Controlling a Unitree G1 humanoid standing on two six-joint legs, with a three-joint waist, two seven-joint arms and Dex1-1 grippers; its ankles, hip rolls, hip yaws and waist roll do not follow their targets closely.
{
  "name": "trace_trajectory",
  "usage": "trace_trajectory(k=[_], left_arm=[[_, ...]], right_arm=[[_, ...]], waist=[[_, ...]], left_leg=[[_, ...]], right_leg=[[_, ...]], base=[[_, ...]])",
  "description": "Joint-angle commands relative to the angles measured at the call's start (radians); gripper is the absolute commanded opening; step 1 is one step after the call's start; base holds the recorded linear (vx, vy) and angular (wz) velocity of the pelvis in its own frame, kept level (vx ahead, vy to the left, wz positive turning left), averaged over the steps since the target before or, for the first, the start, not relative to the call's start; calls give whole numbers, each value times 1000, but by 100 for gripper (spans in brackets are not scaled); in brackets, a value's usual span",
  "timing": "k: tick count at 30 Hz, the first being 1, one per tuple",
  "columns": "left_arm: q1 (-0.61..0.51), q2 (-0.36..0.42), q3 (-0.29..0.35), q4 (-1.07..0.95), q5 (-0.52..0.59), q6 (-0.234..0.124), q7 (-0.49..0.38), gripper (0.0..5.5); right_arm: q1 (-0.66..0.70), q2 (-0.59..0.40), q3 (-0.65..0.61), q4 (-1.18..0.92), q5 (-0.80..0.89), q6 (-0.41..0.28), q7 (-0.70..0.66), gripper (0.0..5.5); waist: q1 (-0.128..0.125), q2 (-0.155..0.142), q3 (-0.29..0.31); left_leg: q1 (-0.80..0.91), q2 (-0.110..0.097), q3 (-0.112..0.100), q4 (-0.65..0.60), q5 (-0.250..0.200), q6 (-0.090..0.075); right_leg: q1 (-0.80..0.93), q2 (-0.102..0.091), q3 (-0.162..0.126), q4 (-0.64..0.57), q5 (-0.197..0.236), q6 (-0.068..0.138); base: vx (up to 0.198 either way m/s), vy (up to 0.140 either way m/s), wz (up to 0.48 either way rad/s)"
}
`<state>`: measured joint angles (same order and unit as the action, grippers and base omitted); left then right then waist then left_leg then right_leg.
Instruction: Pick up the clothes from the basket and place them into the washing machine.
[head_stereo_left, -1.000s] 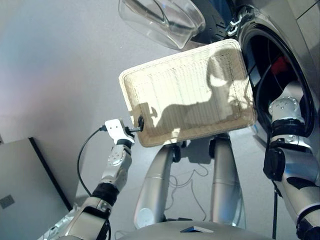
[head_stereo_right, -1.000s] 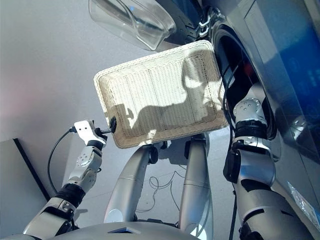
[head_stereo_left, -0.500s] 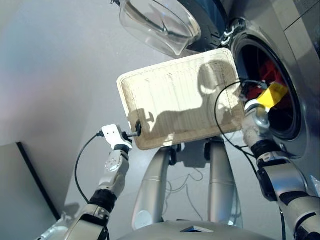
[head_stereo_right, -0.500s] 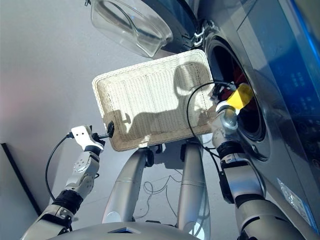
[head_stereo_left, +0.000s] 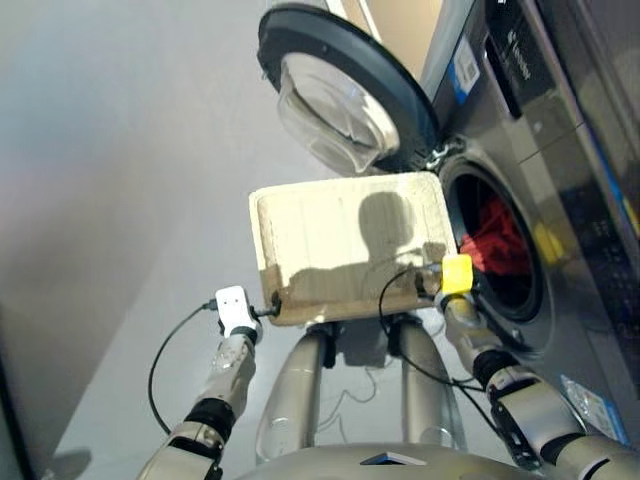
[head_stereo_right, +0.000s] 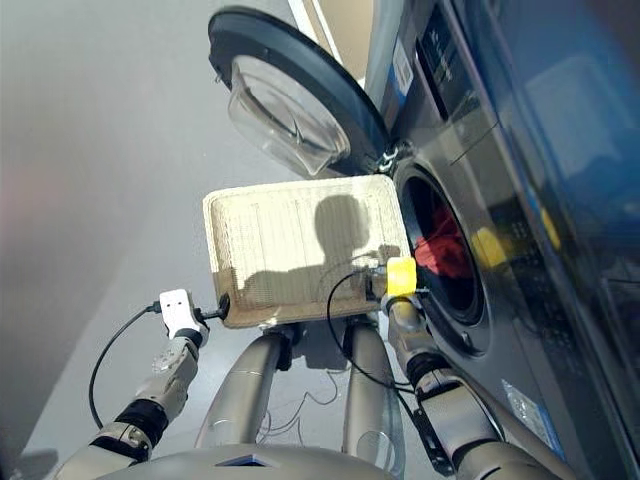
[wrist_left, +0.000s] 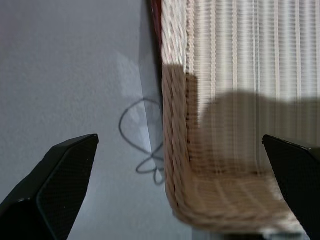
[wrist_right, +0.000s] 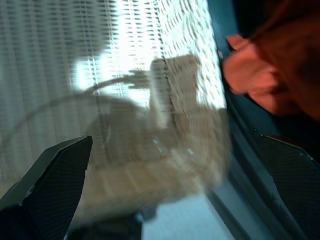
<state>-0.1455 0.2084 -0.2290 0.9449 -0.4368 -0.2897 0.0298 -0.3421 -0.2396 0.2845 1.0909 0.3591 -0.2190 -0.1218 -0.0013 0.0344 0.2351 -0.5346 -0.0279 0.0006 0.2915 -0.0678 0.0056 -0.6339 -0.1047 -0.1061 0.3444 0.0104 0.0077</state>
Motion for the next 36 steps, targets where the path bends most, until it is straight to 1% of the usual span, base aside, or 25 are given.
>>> trace_trajectory(k=[1,4,6,8,10,13,16,17,19,24,27,30,36], left_arm=[[15,16,27,49,104,-3,12,550],[26,10,30,92,137,4,4,550],[36,8,36,122,157,8,0,550],[43,6,47,152,172,15,-7,550],[57,6,52,168,193,18,-12,550],[75,5,50,203,252,28,-16,550],[98,-2,50,230,298,31,-18,550],[103,-5,58,239,298,33,-20,550],[120,-13,72,256,291,39,-25,550],[147,-22,91,285,304,46,-33,550],[158,-28,109,304,289,57,-41,550],[163,-36,111,340,298,81,-64,550],[172,-48,110,340,284,88,-81,550]], right_arm=[[41,28,-12,40,-26,-3,17,550],[99,42,-18,69,-42,8,32,550],[138,50,-25,82,-52,14,44,550],[173,58,-32,99,-60,21,57,550],[206,66,-36,116,-77,29,66,550],[246,76,-44,148,-109,42,77,550],[278,85,-79,176,-96,47,84,550],[287,88,-90,193,-96,51,84,550],[304,94,-103,207,-94,55,88,550],[334,95,-113,228,-112,66,99,550],[346,95,-117,230,-116,68,101,550],[348,90,-125,248,-118,77,106,550],[347,86,-122,274,-135,91,114,550]], waist=[[5,-32,-21],[1,-44,-34],[-4,-52,-53],[-7,-59,-70],[-9,-65,-86],[-11,-67,-115],[-16,-64,-146],[-15,-64,-155],[-16,-63,-175],[-19,-60,-210],[-24,-59,-226],[-26,-57,-238],[-26,-54,-253]], left_leg=[[75,-13,32,-84,63,-15],[167,-13,36,-143,77,-19],[225,-13,38,-188,89,-24],[269,-15,44,-219,93,-26],[318,-14,53,-248,95,-26],[385,-9,67,-286,95,-27],[447,-6,77,-320,96,-29],[469,-5,79,-331,97,-29],[498,-3,87,-345,97,-30],[553,0,87,-378,104,-33],[567,3,91,-379,101,-37],[584,4,90,-379,100,-36],[616,7,90,-379,91,-33]], right_leg=[[166,-6,-6,-162,71,92],[259,-3,-14,-219,81,100],[311,2,-16,-254,86,106],[358,8,-21,-279,89,109],[401,16,-17,-301,90,113],[458,21,-14,-328,89,117],[511,25,-10,-353,89,121],[528,27,-11,-361,89,123],[552,31,-5,-370,85,123],[604,35,-8,-380,74,122],[622,37,-11,-379,65,121],[638,40,-10,-377,62,119],[669,43,-5,-374,52,115]], base=[[92,51,1],[87,50,-102],[97,52,-71],[81,42,-63],[89,33,-44],[87,34,-47],[91,23,-115],[72,13,-189],[61,6,-99],[0,0,0],[0,0,0],[0,0,0],[0,0,0]])
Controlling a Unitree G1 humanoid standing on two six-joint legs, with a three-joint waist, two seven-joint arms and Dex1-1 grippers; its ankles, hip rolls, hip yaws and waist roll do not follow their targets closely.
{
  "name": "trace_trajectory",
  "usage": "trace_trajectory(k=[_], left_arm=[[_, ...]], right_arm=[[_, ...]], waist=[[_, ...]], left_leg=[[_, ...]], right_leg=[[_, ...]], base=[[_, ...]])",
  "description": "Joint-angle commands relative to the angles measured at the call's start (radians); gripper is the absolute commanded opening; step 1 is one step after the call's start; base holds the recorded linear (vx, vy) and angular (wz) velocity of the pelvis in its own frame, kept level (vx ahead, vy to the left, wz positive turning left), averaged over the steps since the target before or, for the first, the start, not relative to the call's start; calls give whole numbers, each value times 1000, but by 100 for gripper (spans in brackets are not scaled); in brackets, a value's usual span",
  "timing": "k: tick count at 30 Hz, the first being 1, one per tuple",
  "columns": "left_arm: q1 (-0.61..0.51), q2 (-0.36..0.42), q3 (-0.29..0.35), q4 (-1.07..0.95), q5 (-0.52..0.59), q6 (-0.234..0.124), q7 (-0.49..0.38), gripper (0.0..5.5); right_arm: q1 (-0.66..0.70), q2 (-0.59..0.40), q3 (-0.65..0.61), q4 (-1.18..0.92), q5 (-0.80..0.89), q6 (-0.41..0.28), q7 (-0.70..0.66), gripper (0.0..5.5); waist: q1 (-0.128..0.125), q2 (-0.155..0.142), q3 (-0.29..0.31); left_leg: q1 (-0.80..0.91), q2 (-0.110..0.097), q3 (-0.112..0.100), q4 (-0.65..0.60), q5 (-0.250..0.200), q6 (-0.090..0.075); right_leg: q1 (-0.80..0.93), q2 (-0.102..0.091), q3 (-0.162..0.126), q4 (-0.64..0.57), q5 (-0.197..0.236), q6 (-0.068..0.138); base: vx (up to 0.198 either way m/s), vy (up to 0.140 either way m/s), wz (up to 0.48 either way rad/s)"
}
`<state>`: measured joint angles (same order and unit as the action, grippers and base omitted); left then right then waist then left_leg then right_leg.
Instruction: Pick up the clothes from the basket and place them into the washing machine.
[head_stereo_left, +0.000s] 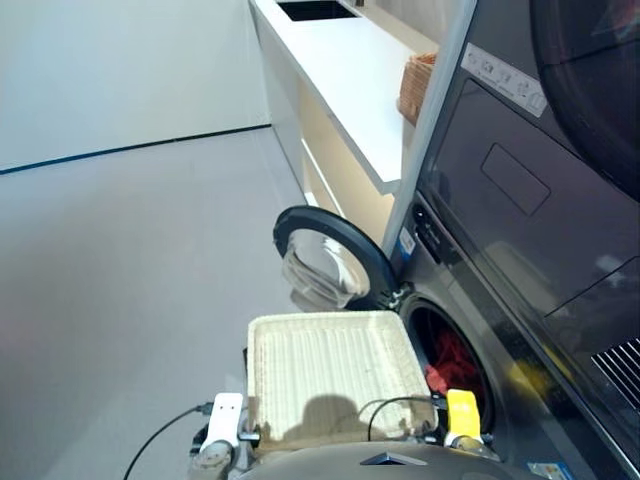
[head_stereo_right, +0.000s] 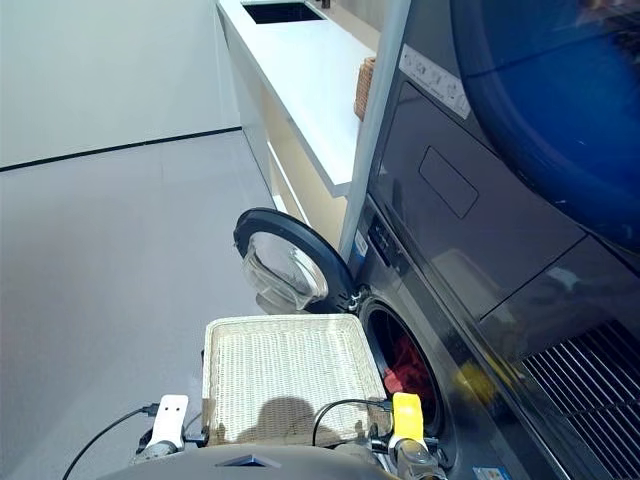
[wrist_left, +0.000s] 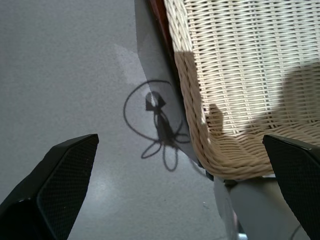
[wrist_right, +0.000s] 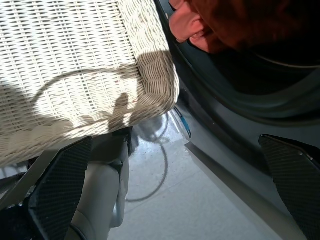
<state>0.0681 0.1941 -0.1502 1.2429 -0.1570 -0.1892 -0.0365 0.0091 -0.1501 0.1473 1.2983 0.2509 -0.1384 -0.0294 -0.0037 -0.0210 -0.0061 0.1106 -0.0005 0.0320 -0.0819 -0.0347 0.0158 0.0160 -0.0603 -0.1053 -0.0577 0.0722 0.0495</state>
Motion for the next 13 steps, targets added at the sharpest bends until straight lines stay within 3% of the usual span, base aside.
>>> trace_trajectory(k=[1,13], left_arm=[[-41,-35,26,48,13,-12,-17,550],[-44,-36,17,57,31,-8,-3,550]], right_arm=[[-7,-1,16,63,-22,10,22,550],[-6,14,42,52,-28,8,19,550]], waist=[[-24,-1,-14],[-23,-5,-23]], left_leg=[[-26,-19,58,-5,57,-43],[-16,-16,54,-5,54,-43]], right_leg=[[23,-1,-4,27,-11,73],[35,-1,-2,26,-17,73]], base=[[0,0,0],[0,0,0]])
